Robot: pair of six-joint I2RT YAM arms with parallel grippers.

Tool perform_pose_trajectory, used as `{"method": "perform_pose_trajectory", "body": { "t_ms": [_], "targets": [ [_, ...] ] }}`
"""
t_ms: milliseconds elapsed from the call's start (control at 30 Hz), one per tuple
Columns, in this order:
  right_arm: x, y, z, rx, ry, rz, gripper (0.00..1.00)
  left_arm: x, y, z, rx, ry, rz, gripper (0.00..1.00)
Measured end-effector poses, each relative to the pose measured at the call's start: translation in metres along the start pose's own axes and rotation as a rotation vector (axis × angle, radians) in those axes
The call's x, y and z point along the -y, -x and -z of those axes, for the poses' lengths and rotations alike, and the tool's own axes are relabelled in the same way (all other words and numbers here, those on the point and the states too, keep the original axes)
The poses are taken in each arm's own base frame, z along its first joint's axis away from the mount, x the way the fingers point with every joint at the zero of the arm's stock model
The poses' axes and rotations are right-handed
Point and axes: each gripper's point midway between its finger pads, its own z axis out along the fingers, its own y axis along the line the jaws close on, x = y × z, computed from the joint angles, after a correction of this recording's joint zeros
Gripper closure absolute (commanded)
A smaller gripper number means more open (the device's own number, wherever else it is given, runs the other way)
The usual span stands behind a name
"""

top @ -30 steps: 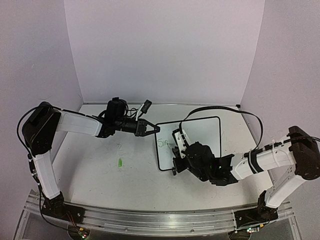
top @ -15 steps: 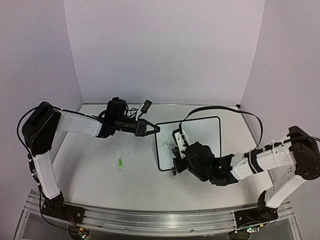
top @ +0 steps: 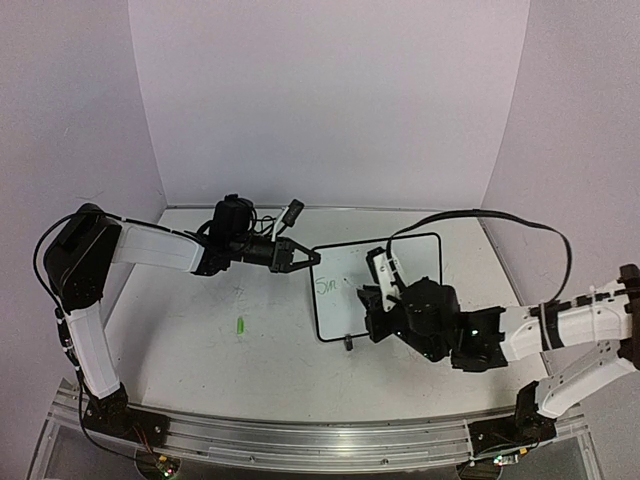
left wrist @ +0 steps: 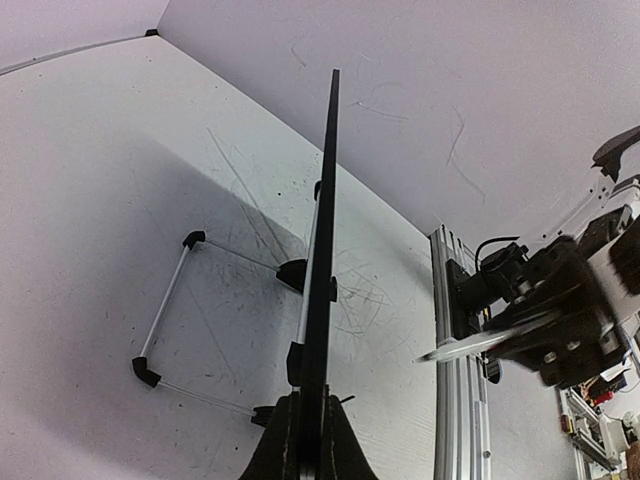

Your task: Write a sentence on the whiteboard

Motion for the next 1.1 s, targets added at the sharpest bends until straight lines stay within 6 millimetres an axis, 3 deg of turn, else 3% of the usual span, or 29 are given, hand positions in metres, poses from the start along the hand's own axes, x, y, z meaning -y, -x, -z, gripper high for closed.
{"method": "perform_pose_trajectory", "body": {
  "t_ms": [100, 167, 233, 467, 700, 1100],
  "targets": [
    [0.003, 0.036, 0.022, 0.088, 0.032, -0.057, 1.0, 0.0, 0.0, 0.0, 0.0, 0.0, 0.0, 1.0],
    [0.004, 0.045, 0.026, 0.115, 0.042, -0.056, 1.0, 0.0, 0.0, 0.0, 0.0, 0.0, 0.0, 1.0],
    [0.002, 0.042, 0.023, 0.109, 0.042, -0.025, 1.0, 0.0, 0.0, 0.0, 0.0, 0.0, 0.0, 1.0],
    [-0.013, 0.005, -0.01, 0.028, 0.023, 0.134, 1.0, 0.0, 0.0, 0.0, 0.001, 0.002, -0.001, 1.0],
    [-0.004, -0.013, -0.004, 0.03, 0.012, 0.138, 1.0, 0.001, 0.001, 0.0, 0.002, 0.004, -0.001, 1.0],
    [-0.002, -0.016, -0.005, 0.029, 0.004, 0.137, 1.0, 0.003, 0.001, 0.0, -0.001, 0.009, 0.0, 1.0]
  ]
}}
